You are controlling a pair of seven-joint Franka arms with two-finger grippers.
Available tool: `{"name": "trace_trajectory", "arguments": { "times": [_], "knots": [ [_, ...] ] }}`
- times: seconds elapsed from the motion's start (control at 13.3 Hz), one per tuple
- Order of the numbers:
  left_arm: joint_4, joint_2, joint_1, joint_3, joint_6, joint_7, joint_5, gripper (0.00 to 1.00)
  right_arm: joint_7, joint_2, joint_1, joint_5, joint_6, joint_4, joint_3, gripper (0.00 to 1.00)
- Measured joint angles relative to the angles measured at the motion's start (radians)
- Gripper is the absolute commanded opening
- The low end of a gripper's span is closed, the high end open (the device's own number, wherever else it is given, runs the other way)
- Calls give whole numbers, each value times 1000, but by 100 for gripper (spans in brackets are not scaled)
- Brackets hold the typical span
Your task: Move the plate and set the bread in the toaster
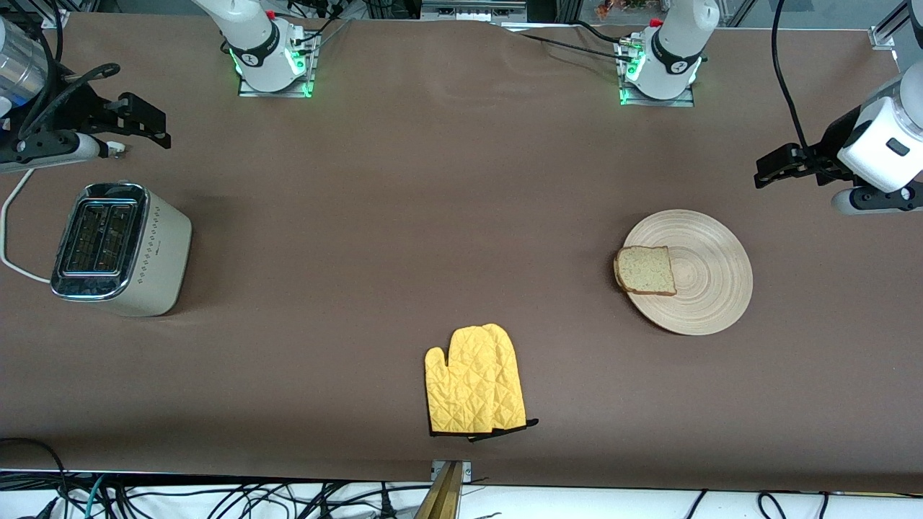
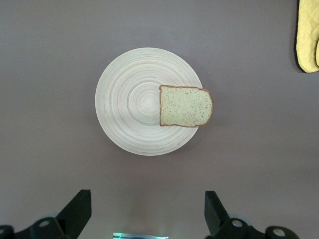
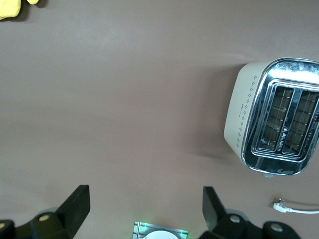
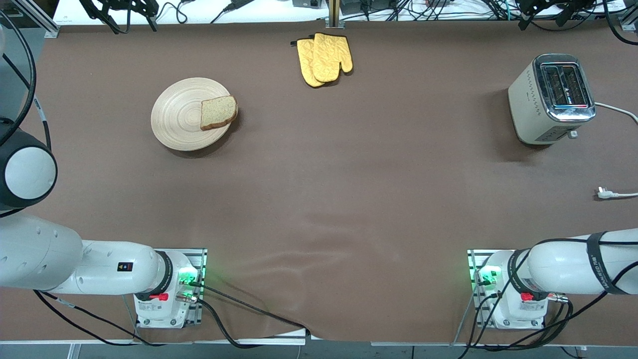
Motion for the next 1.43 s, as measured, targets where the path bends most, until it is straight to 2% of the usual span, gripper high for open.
{"name": "trace_trajectory", "arguments": {
  "times": [0.22, 0.6, 1.43],
  "knots": [
    [-9, -6, 0, -6, 5, 0, 0, 100, 0, 0, 0, 0, 4, 1, 0, 100],
    [-85, -58, 0, -35, 53, 1, 0, 100, 0, 0, 1, 8, 7, 1, 2, 100],
    [-93, -52, 36, -29, 55, 1, 0, 100, 0, 3, 2, 9, 10, -2, 5, 100]
  ]
}}
